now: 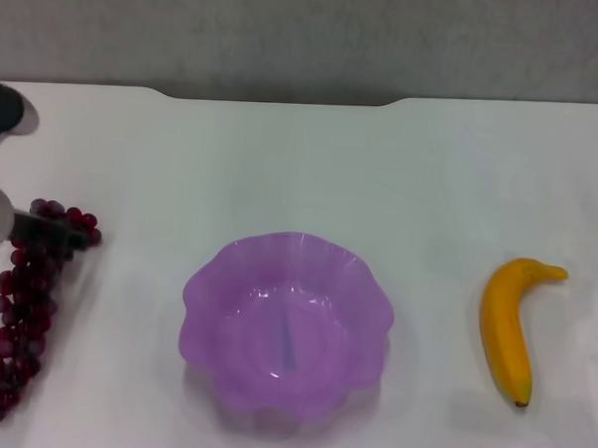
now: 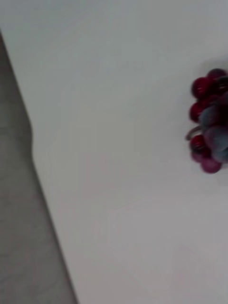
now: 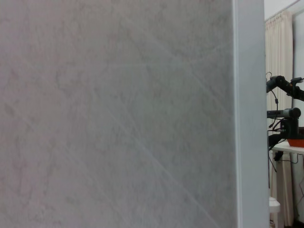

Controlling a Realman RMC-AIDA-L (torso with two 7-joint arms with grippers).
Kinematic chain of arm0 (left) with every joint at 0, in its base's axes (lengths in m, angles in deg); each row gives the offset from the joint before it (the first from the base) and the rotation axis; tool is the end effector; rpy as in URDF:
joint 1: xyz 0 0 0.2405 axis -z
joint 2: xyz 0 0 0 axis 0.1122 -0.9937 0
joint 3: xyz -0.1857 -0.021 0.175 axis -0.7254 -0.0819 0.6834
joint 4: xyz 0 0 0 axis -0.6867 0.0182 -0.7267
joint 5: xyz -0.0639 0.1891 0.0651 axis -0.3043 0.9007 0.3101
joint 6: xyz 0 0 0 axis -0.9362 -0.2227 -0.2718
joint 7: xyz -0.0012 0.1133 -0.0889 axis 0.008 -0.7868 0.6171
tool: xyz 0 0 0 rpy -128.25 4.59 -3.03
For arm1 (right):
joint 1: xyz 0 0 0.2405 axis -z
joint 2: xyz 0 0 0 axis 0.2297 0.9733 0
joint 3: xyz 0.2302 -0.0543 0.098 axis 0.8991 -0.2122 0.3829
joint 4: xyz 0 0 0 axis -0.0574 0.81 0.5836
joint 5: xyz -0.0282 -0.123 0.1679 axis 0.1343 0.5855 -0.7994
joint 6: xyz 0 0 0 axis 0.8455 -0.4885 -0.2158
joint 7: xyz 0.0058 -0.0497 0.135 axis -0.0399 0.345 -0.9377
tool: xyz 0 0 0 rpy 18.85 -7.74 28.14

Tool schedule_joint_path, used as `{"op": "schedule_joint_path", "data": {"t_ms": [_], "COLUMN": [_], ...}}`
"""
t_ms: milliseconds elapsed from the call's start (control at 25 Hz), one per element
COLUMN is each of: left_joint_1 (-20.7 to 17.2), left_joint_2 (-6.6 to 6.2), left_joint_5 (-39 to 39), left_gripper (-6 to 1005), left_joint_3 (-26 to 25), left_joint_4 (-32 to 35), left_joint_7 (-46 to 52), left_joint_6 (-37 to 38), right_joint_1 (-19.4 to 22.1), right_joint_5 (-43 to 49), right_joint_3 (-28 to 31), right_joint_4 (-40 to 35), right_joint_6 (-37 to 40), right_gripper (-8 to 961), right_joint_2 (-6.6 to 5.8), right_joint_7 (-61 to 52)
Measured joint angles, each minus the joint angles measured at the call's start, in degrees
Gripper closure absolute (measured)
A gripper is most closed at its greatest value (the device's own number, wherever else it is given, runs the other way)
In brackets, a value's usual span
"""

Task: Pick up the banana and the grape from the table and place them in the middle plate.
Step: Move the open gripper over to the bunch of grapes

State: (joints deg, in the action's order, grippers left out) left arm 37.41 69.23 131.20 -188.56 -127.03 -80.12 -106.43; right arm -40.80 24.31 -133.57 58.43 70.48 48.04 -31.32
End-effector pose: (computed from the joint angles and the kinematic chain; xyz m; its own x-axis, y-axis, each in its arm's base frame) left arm -0.2911 0.4159 0.0379 0.6087 0.7612 0.2235 0.5586 -0.2113 -0.8021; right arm 0.3593 0.3768 0.0554 0.7341 0.0011 -0.6790 -0.6709 0.1556 -0.7251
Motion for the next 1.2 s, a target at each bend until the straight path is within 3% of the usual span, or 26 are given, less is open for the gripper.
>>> {"op": "schedule_joint_path", "data": {"t_ms": [160, 600, 1200], "left_joint_1": [1.61, 1.86, 1.69], "left_joint_2": [-0.21, -0.42, -0.63], "left_joint_5": [0.0, 0.0, 0.07], "left_gripper": [157, 157, 168], "left_joint_3": [-0.23, -0.76, -0.12], "left_joint_4": [6.4, 10.98, 11.71], "left_joint_7": [0.18, -0.18, -1.13], "left_joint_6": [3.36, 7.09, 7.46], "right_joint_1": [0.09, 0.28, 0.54], "right_joint_5": [-0.1, -0.07, 0.18], "right_joint_3": [0.0, 0.0, 0.0], "right_joint_4": [0.0, 0.06, -0.1], "right_joint_6": [-0.01, -0.04, 0.02], "right_gripper": [73, 73, 73], "right_joint_2": [0.05, 0.06, 0.05], "right_joint_7": [0.0, 0.0, 0.0]}}
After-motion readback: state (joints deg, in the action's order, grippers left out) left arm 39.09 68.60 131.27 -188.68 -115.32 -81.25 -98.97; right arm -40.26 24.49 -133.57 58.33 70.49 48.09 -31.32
